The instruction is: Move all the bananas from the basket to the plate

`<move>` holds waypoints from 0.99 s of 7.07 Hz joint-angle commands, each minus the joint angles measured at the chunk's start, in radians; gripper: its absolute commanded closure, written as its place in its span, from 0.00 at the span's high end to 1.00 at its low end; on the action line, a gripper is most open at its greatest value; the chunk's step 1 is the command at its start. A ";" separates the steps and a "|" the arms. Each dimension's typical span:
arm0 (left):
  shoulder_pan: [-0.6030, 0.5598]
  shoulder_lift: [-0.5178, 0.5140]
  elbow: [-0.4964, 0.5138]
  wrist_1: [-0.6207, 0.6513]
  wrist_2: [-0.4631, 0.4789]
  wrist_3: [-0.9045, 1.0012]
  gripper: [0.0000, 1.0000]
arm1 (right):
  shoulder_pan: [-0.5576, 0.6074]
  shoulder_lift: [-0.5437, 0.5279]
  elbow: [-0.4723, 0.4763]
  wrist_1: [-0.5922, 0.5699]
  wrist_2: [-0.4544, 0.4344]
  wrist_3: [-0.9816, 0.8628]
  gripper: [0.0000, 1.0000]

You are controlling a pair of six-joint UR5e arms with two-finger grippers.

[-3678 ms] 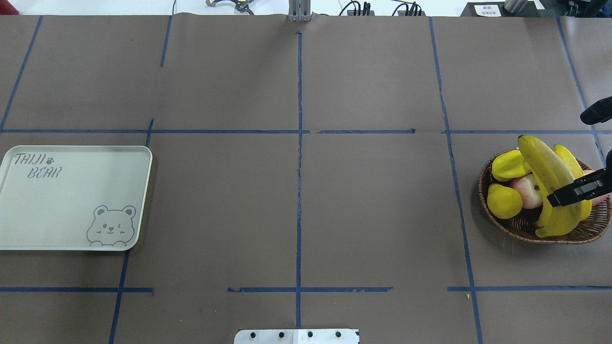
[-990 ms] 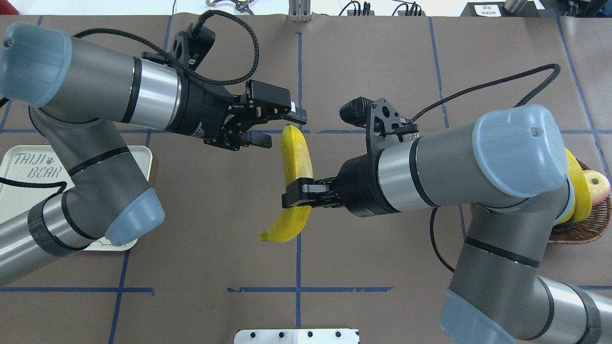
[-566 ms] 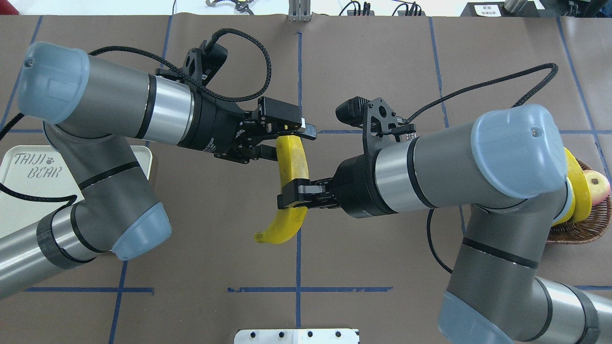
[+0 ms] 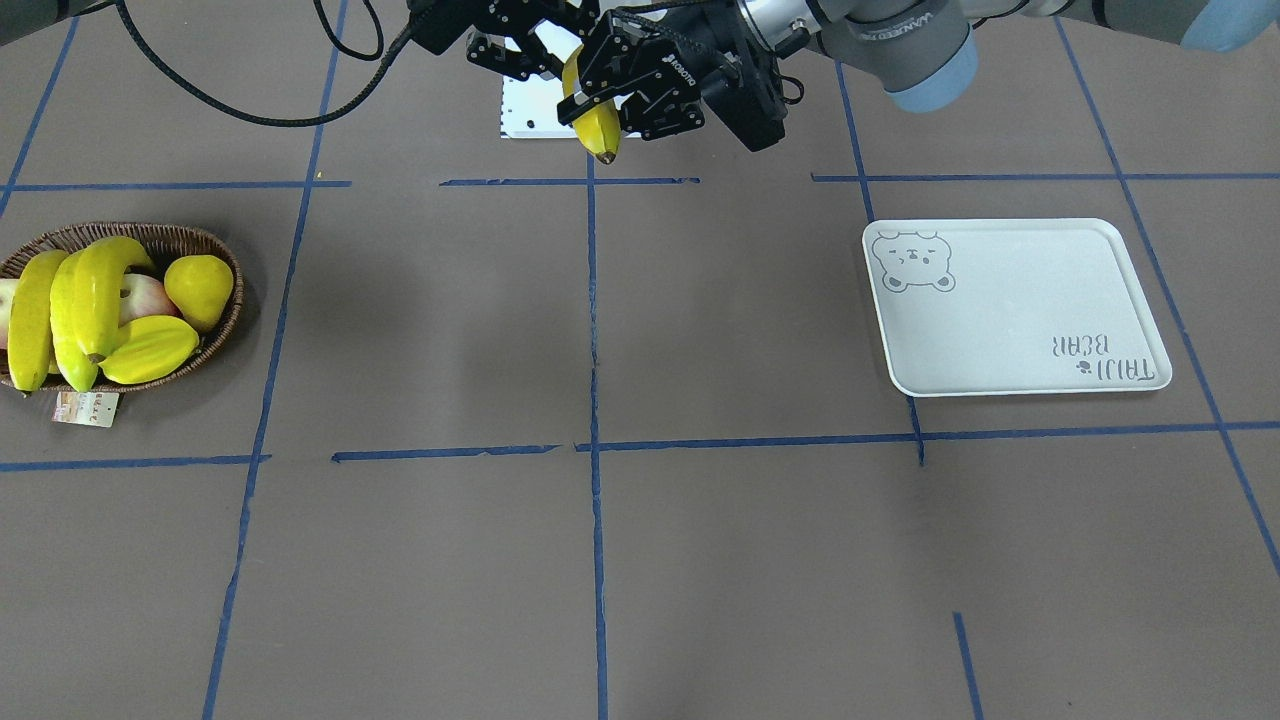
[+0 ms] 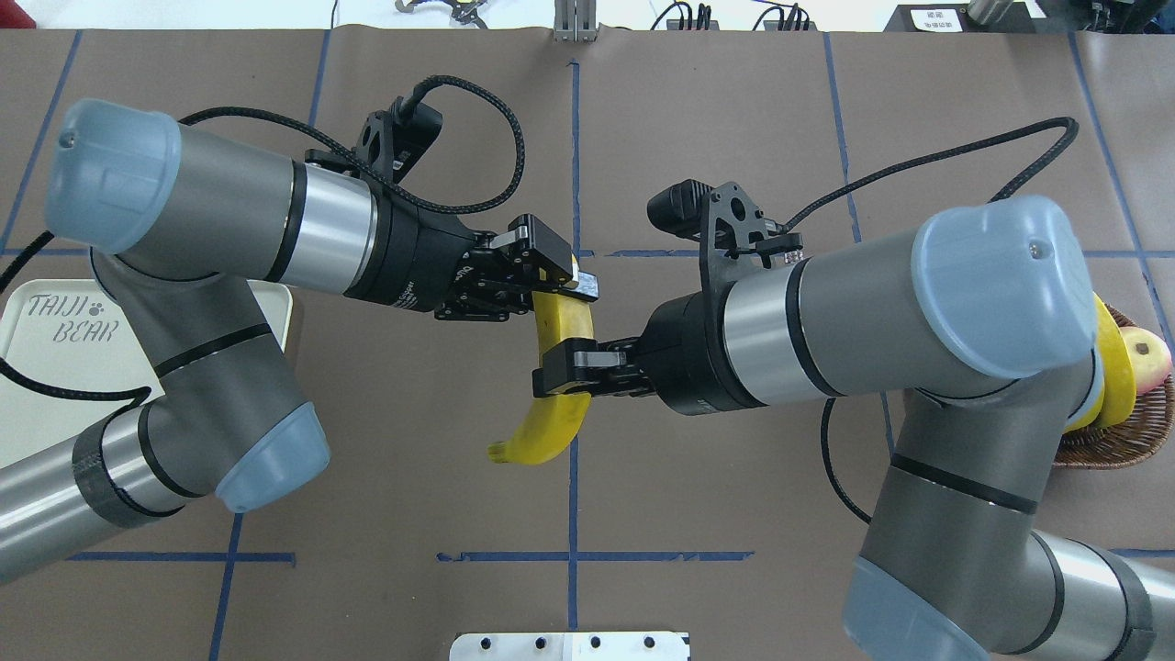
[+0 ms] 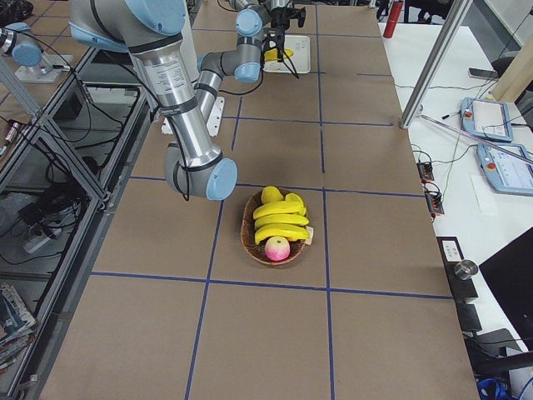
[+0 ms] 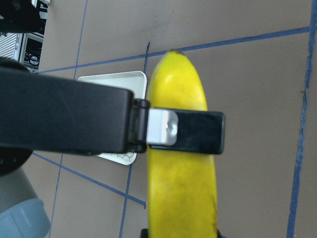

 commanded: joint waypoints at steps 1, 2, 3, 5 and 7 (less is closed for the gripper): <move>0.005 0.002 0.001 0.004 0.000 -0.003 0.00 | 0.003 0.000 0.002 0.008 -0.014 0.006 0.99; 0.007 0.002 0.000 0.004 0.000 -0.006 0.00 | 0.003 0.000 0.006 0.012 -0.019 0.028 1.00; 0.007 0.002 0.001 0.010 0.000 -0.006 0.00 | 0.003 0.000 0.014 0.011 -0.019 0.060 1.00; 0.002 0.058 0.000 0.033 -0.002 -0.003 0.00 | 0.006 -0.004 0.025 0.009 -0.036 0.059 0.99; -0.089 0.144 -0.006 0.129 -0.005 0.011 0.00 | 0.019 -0.017 0.042 0.000 -0.069 0.057 0.99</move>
